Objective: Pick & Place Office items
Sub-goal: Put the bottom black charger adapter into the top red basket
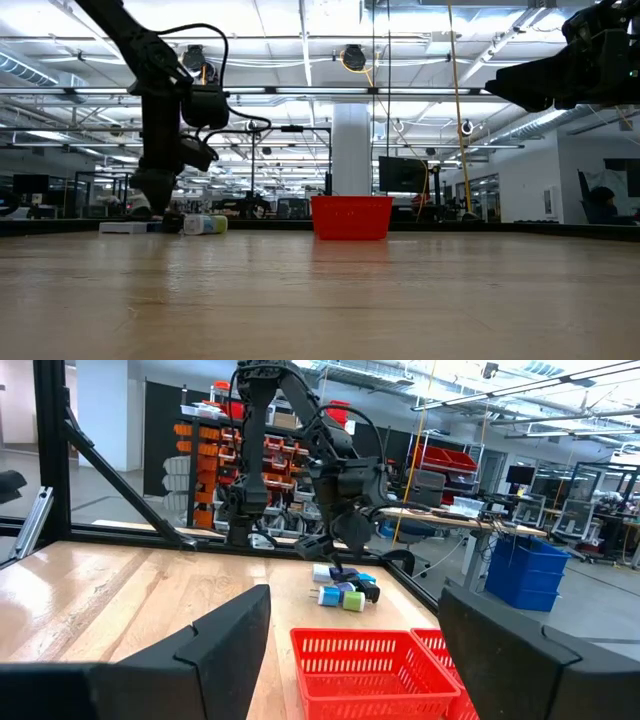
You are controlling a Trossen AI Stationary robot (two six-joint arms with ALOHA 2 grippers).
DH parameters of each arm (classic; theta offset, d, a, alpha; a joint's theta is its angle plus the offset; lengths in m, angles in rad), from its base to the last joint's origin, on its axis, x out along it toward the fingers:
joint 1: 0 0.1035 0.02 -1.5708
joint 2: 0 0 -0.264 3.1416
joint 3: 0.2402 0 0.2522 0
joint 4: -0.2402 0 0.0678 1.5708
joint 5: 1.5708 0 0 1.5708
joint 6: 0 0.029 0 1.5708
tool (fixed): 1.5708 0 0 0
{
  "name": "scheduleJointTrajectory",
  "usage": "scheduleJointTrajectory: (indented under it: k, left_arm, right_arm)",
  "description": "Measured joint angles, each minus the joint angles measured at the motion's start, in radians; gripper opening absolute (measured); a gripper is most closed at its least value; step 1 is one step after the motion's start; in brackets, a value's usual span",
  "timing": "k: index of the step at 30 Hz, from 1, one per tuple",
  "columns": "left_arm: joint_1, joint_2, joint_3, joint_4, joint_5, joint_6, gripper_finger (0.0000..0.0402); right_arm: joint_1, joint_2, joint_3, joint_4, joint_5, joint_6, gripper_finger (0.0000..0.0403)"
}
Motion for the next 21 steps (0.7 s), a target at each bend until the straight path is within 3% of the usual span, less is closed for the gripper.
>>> scheduleJointTrajectory:
  k: [7,12,21]
  left_arm:
    - [0.018,0.004,-0.003,0.071,0.103,0.146,0.0200]
    - [0.022,0.023,-0.004,0.077,0.257,0.222,0.0200]
    - [-0.002,0.069,-0.006,-0.042,0.427,0.083,0.0200]
  right_arm:
    - [0.000,0.000,0.001,0.000,0.000,0.000,0.0279]
    - [0.000,0.000,0.001,0.000,0.000,0.000,0.0279]
    - [0.000,0.000,0.000,0.000,0.000,0.000,0.0279]
